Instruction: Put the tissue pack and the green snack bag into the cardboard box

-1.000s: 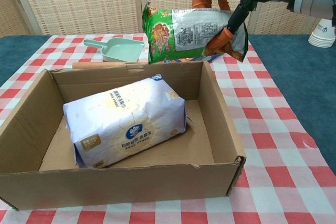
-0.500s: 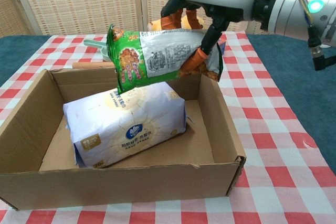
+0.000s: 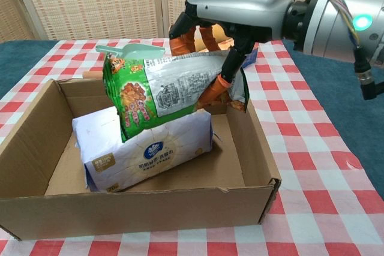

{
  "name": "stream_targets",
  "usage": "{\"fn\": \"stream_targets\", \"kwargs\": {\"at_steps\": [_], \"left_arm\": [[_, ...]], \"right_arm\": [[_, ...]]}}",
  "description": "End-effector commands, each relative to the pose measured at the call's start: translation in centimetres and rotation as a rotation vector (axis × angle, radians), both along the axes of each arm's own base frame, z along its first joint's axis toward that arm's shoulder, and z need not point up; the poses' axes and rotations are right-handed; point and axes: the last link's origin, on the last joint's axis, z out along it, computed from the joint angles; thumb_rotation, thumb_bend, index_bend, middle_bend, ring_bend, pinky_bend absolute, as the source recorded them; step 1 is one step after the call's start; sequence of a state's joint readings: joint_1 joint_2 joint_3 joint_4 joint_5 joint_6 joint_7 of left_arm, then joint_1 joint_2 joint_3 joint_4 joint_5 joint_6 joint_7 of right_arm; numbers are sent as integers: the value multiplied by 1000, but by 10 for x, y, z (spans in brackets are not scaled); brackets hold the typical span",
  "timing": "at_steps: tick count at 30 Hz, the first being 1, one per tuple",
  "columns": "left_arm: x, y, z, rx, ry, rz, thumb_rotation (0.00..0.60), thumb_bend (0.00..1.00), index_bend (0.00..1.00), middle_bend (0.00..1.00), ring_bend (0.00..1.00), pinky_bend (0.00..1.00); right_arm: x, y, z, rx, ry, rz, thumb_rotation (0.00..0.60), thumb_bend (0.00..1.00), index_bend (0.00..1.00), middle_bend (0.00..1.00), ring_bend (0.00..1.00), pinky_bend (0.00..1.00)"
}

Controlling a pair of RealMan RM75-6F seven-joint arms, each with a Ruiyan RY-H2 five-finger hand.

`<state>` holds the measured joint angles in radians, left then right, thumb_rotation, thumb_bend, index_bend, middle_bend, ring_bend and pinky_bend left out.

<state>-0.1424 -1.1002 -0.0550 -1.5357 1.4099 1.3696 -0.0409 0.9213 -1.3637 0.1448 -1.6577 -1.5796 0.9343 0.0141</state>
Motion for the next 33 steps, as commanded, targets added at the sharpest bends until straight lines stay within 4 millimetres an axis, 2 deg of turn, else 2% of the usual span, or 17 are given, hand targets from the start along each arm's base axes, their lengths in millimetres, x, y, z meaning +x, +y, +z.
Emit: {"fn": "stream_targets", "kwargs": {"at_steps": [1,9,23,27,29,33], "left_arm": [[0,0,0,-1,0,2,600,166,47,12,0,185],[0,0,-1,-4,-1,2,600,166,47,12,0,185],[-1,0,2,-3,-9,3,600,166,47,12,0,185],[-1,0,3,-1,-11,7,600,165,47,12,0,185],[-1,0,3,1,-11,6,600,165,47,12,0,185],[-1,0,3,1,-11,4,600,166,47,12,0,185]], "right_arm": [[1,2,-1,5,0,4,600,72,671,443,422,590],[4,12,-6,25,5,19,600,72,672,444,422,590],[1,13,-14,35,32,-5,600,63,657,444,419,590],[-2,13,-15,56,69,-26,600,0,562,444,335,551],[-3,12,-15,67,94,-41,600,0,447,410,238,451],[-3,11,-12,76,118,-68,600,0,227,266,56,233]]}}
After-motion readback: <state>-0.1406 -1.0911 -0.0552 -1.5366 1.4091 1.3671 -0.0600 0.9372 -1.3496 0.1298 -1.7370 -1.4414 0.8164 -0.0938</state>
